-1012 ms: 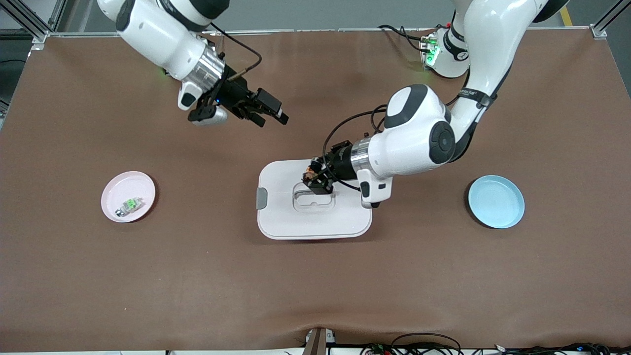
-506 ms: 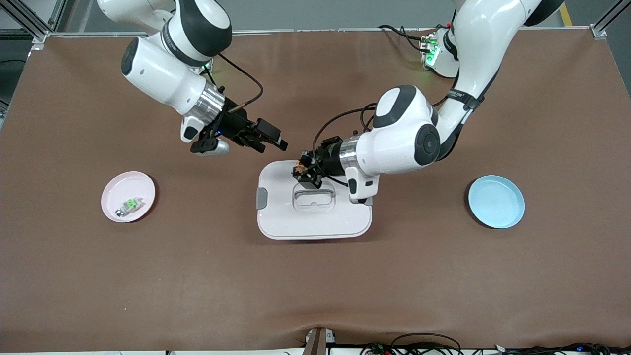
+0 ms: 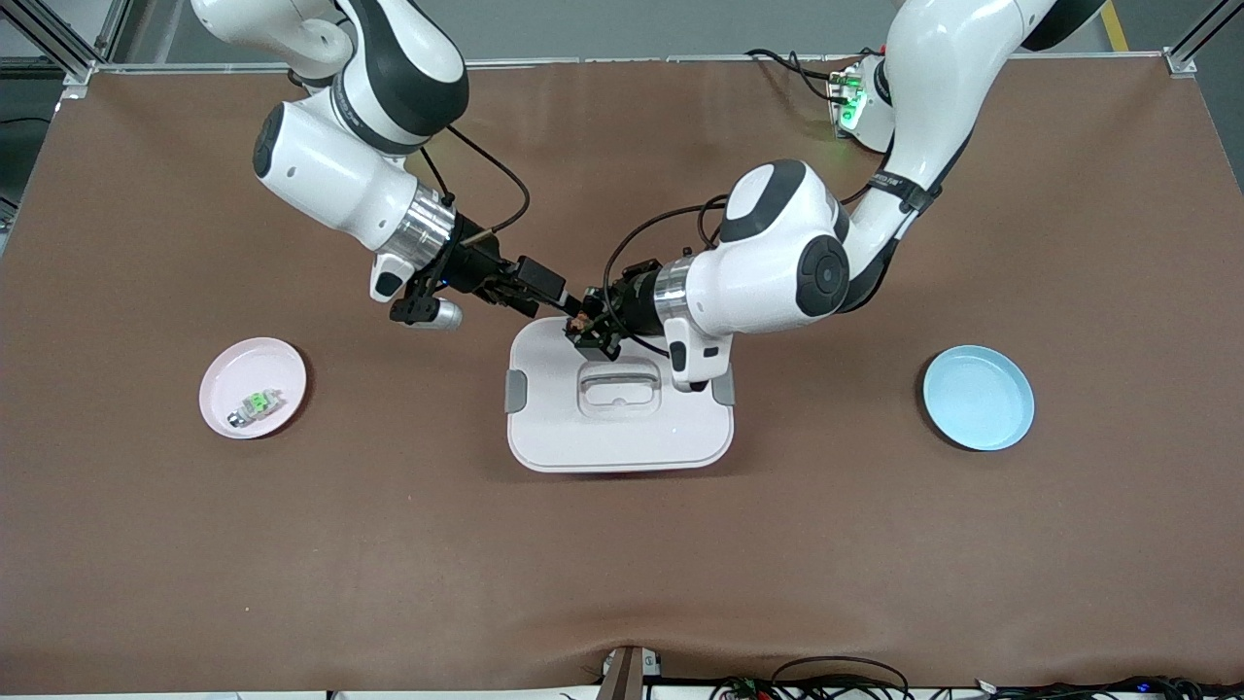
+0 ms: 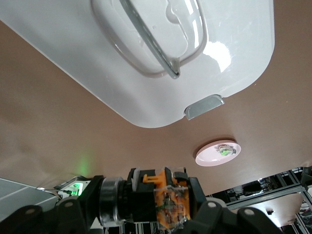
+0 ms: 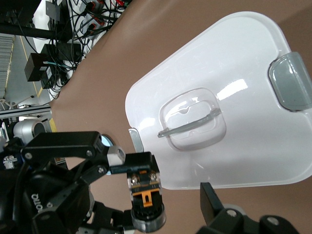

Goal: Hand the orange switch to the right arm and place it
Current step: 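Bring the orange switch above the box toward the right gripper, then grasp the orange switch with the right gripper and open the left gripper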

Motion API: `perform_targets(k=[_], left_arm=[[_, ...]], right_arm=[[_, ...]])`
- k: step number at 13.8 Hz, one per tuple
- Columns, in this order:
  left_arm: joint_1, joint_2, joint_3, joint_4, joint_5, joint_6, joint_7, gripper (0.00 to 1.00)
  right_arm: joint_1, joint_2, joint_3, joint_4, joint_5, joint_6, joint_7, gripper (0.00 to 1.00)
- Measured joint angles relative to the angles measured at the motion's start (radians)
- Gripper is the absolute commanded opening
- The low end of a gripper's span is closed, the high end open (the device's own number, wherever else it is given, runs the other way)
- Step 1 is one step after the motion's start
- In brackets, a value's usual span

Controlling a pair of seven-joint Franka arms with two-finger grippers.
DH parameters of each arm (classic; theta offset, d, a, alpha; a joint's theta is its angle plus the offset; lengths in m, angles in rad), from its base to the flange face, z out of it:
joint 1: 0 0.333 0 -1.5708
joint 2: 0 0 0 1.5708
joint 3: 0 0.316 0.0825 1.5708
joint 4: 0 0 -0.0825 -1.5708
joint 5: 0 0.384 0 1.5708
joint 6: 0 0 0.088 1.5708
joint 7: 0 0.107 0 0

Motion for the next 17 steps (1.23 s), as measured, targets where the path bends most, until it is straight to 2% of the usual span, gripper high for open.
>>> perform_targets(k=[6,11,16,17], left_arm=[[-0.004,0.003,0.002,0.004,-0.01,0.037,0.0,0.0],[-0.008,0.004,0.001,0.004,-0.031,0.049,0.0,0.0],[-0.009,0.005,0.001,0.004,-0.031,0.051,0.0,0.0],[-0.009,0.006,0.001,0.004,-0.031,0.052,0.0,0.0]], right_arm=[[0.023,0.022,0.007,-0.006,0.023,0.061,0.0,1.0],[0.084,0.03,0.014,-0.042,0.033,0.127,0.002,1.0],[0.085,0.03,0.012,-0.045,0.034,0.131,0.002,1.0],[0.085,0.03,0.01,-0.045,0.034,0.13,0.002,0.97]])
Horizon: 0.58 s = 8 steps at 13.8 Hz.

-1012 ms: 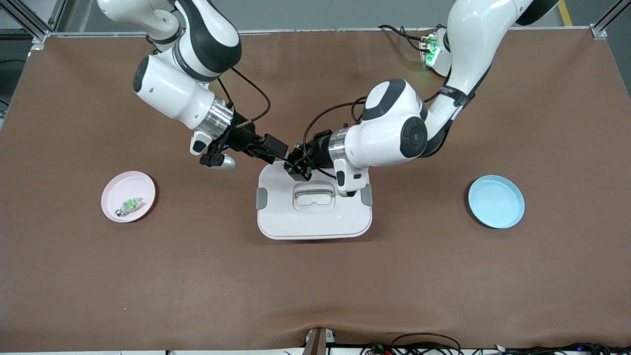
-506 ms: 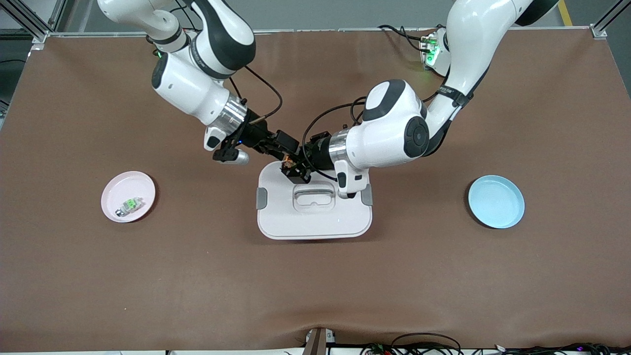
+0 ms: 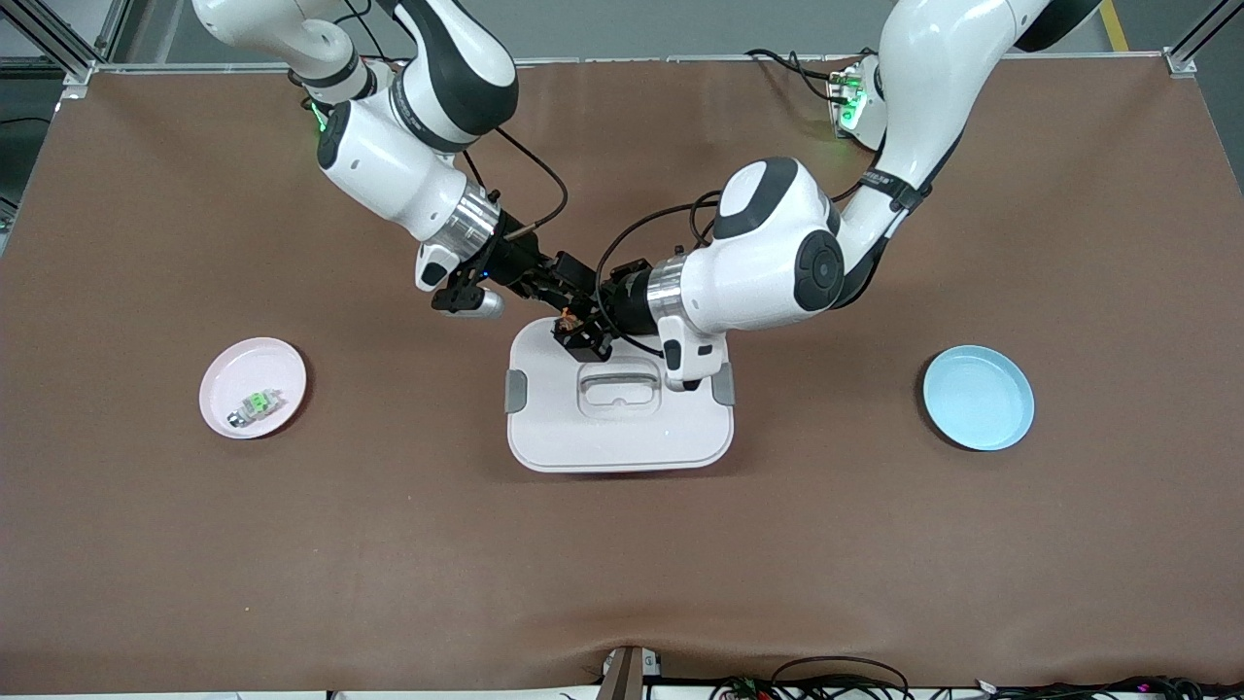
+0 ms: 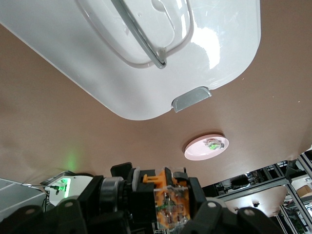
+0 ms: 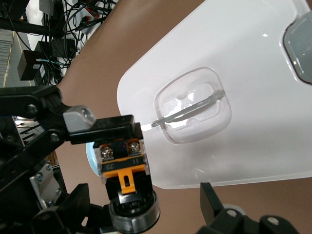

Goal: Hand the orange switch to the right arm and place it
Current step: 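Grasp the orange switch with the right gripper and open the left gripper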

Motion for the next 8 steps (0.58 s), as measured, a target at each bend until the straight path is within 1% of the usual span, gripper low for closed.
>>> perform_targets(k=[1,2,3,4,7,8], left_arm=[[0.0,0.001,0.0,0.0,0.0,0.0,0.0,0.0],[0.0,0.002,0.0,0.0,0.0,0.0,0.0,0.0],[0.0,0.004,0.0,0.0,0.0,0.0,0.0,0.0],[0.0,0.005,0.0,0.0,0.0,0.001,0.0,0.0],[0.0,0.007,0.0,0.0,0.0,0.001,0.0,0.0],[-0.001,0.008,0.0,0.001,0.0,0.001,0.0,0.0]], right_arm=[[0.0,0.0,-0.002,0.0,0.0,-0.001,0.0,0.75],[-0.002,-0.001,-0.004,0.0,0.0,-0.001,0.0,0.64],[-0.005,-0.002,-0.007,0.0,0.001,-0.001,0.0,0.57],[-0.008,-0.003,-0.008,0.001,0.001,-0.002,0.001,0.55],[-0.011,-0.005,-0.009,0.004,0.006,-0.002,0.006,0.31],[-0.011,-0.005,-0.008,0.009,0.01,-0.003,0.005,0.28]])
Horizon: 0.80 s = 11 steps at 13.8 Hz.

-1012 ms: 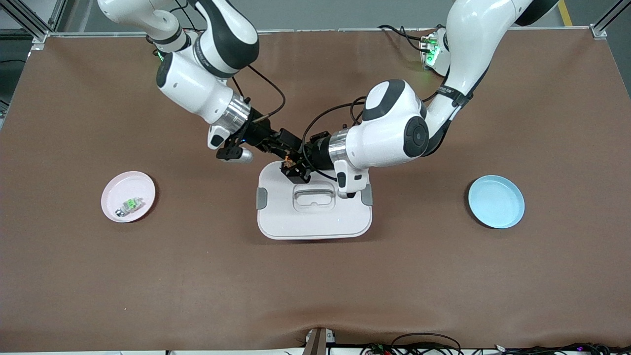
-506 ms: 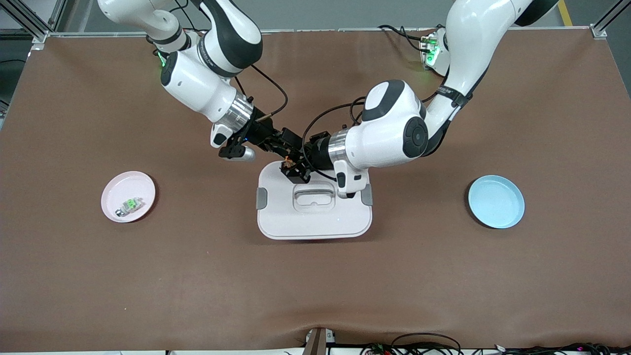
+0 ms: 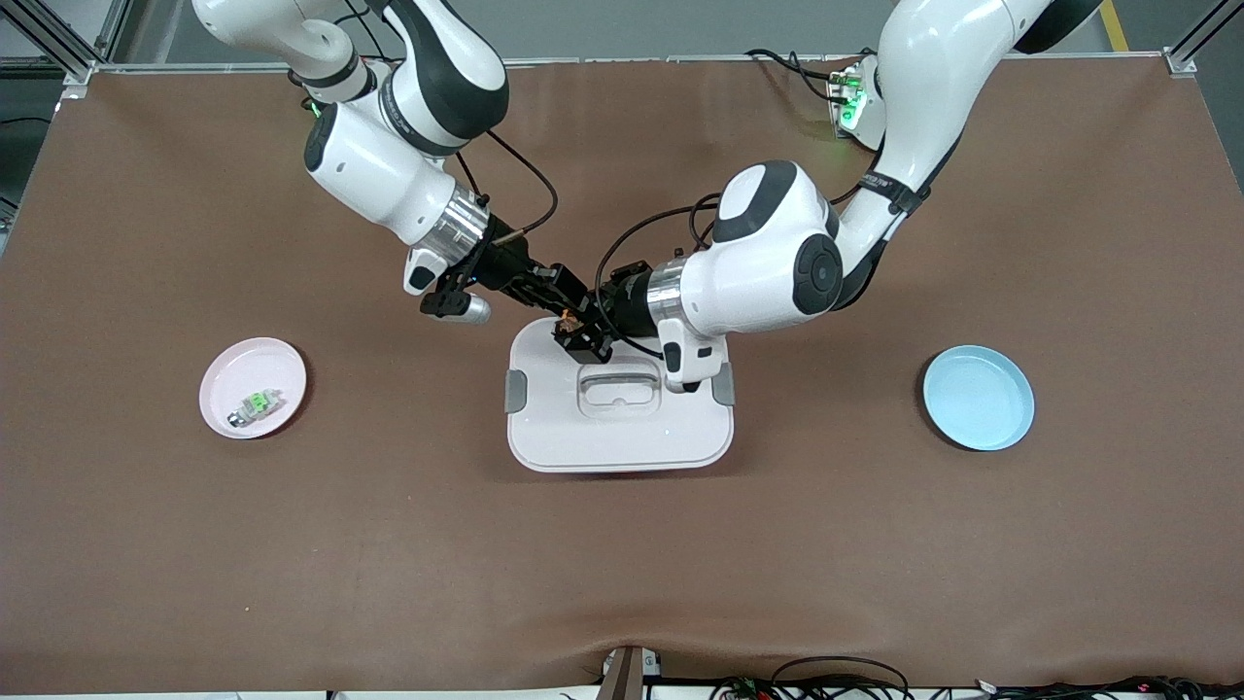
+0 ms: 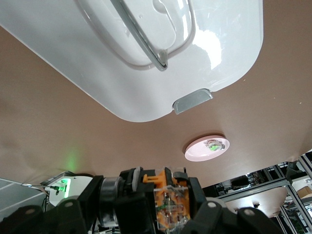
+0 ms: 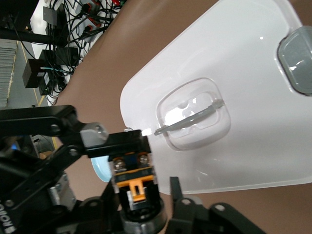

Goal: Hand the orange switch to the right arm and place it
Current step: 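Grasp the orange switch with the right gripper and open the left gripper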

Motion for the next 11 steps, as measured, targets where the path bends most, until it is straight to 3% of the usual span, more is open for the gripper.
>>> perform_targets(k=[1,3,6,7,8,9,10,11], left_arm=[[0.0,0.0,0.001,0.0,0.0,-0.003,0.0,0.0],[0.0,0.0,0.001,0.001,0.0,-0.003,0.0,0.0],[0.0,0.0,0.001,0.001,0.0,-0.003,0.0,0.02],[0.0,0.0,0.001,0.001,0.0,-0.003,0.0,0.13],[0.0,0.0,0.001,0.001,0.0,-0.003,0.0,0.37],[0.0,0.0,0.001,0.001,0.0,-0.003,0.0,0.83],[0.0,0.0,0.001,0.001,0.0,-0.004,0.0,1.0],[0.0,0.0,0.0,0.002,0.0,-0.003,0.0,1.0]], right_arm=[[0.0,0.0,0.0,0.0,0.0,-0.002,-0.007,0.22],[0.0,-0.001,0.0,0.001,0.0,-0.002,-0.008,0.01],[0.0,-0.001,0.0,0.001,0.0,-0.002,-0.008,0.0],[0.0,-0.001,0.0,0.001,0.0,-0.002,-0.008,0.0],[0.0,-0.001,0.0,0.001,0.0,-0.002,-0.009,0.0],[0.0,-0.001,-0.001,0.001,0.0,-0.003,-0.009,0.0],[0.0,-0.001,-0.001,0.002,0.0,-0.007,-0.009,0.0],[-0.002,-0.003,-0.002,0.005,0.002,-0.023,-0.003,0.0]])
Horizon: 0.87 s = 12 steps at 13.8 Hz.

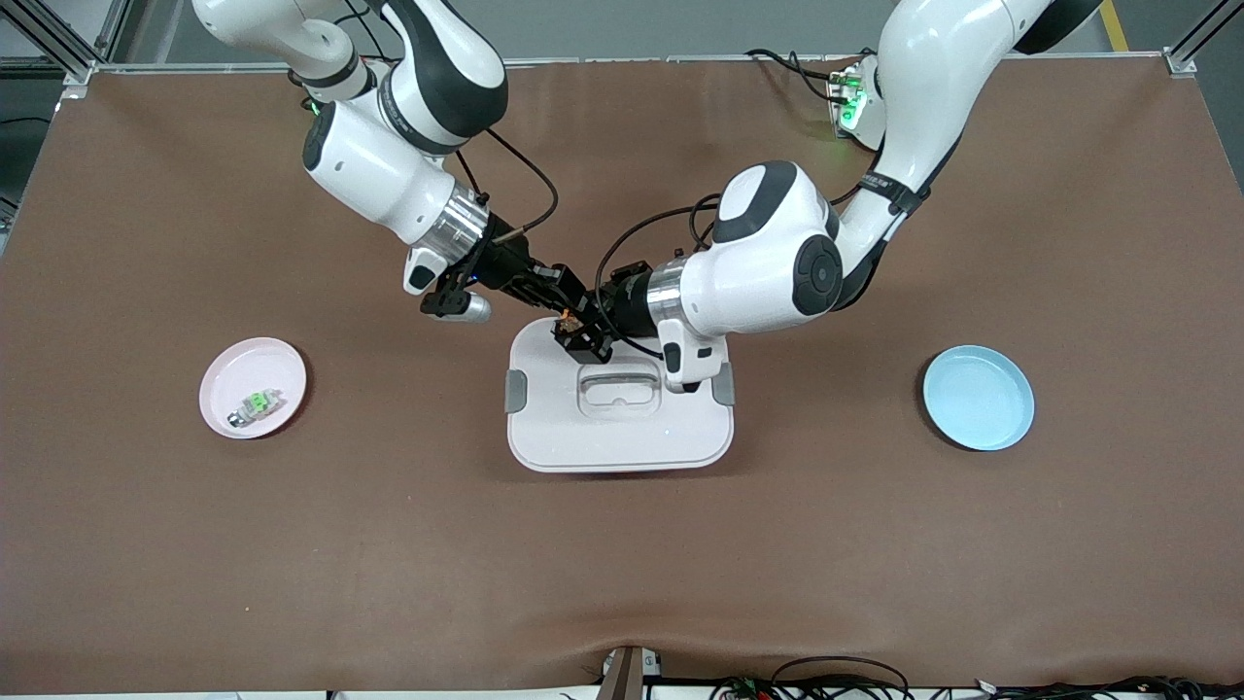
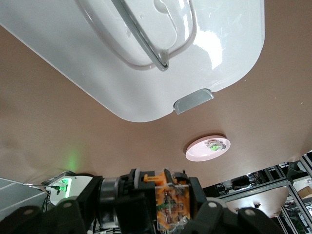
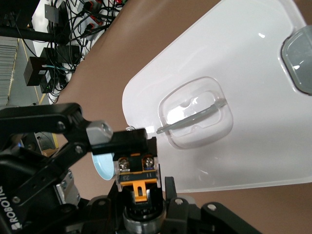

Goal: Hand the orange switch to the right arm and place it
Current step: 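Grasp the orange switch with the right gripper and open the left gripper, then carry the switch toward the pink plate while the left gripper withdraws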

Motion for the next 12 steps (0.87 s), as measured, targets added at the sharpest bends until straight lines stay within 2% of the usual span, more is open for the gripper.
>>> perform_targets(k=[3,6,7,10,12], left_arm=[[0.002,0.0,0.002,0.008,0.001,0.003,0.0,1.0],[0.01,-0.003,0.004,0.026,0.057,0.005,0.002,1.0],[0.017,-0.007,0.004,0.031,0.088,0.005,0.002,1.0],[0.071,-0.032,0.005,0.037,0.176,-0.027,0.004,1.0],[0.116,-0.051,0.005,0.038,0.272,-0.082,0.024,1.0]], right_arm=[[-0.024,-0.034,-0.006,0.013,0.001,-0.098,0.019,0.0],[-0.089,-0.103,-0.011,0.014,-0.015,-0.273,0.019,0.0],[-0.124,-0.129,-0.013,0.014,-0.061,-0.35,0.017,0.0],[-0.243,-0.202,-0.017,0.033,-0.299,-0.615,-0.013,0.0],[-0.319,-0.232,-0.019,0.068,-0.431,-0.782,-0.134,0.0]])
